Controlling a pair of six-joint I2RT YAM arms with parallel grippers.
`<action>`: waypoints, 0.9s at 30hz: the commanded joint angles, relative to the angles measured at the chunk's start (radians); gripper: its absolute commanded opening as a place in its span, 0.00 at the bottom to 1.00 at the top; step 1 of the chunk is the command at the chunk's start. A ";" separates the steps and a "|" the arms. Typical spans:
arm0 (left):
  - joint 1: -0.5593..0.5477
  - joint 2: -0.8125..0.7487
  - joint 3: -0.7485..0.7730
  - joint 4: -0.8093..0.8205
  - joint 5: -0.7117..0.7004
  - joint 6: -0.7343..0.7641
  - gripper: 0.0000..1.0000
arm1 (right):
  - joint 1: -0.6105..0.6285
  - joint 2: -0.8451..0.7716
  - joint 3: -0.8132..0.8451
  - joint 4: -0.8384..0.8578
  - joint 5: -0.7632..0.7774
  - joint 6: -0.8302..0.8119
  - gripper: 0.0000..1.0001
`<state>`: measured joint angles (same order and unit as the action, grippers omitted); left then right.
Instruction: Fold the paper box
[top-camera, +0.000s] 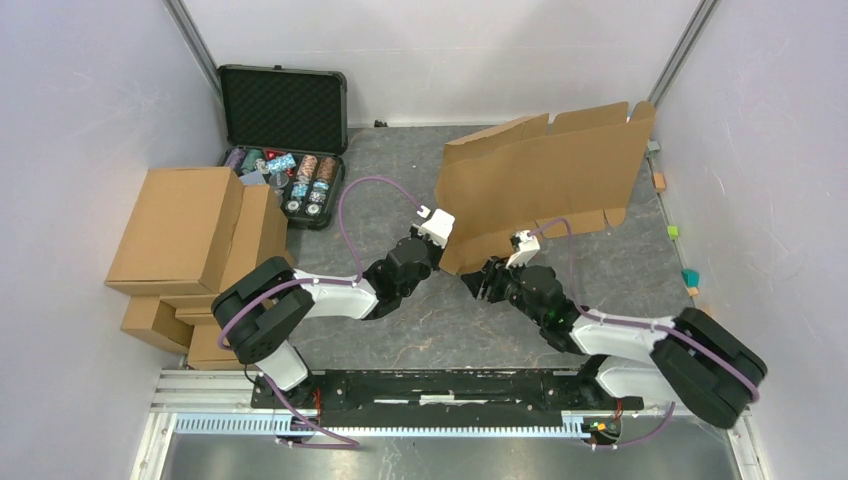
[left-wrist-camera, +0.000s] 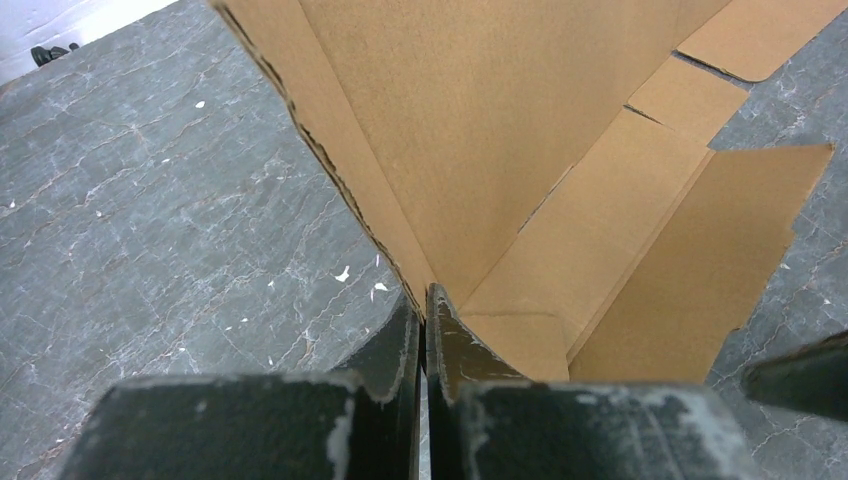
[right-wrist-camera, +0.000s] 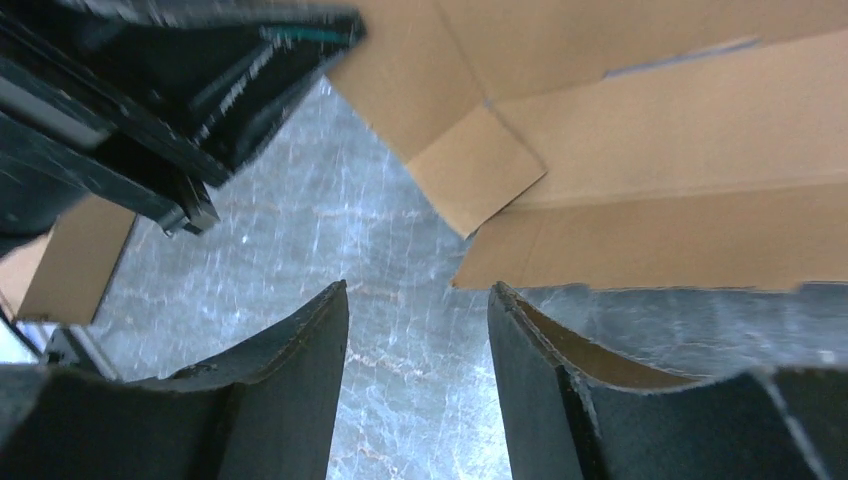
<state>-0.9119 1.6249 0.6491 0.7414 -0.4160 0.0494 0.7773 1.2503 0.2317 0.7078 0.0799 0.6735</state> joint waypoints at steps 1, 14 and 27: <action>-0.007 -0.007 0.008 0.012 -0.006 0.037 0.02 | 0.004 -0.127 -0.003 -0.072 0.184 -0.087 0.58; -0.007 -0.010 0.003 0.021 0.011 0.045 0.02 | -0.165 0.195 0.387 -0.462 0.108 -0.170 0.00; -0.006 -0.010 0.004 0.016 0.015 -0.009 0.17 | -0.220 0.279 0.258 -0.358 -0.025 -0.250 0.00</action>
<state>-0.9123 1.6249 0.6491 0.7433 -0.4088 0.0505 0.5499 1.5257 0.5320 0.3244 0.1043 0.4545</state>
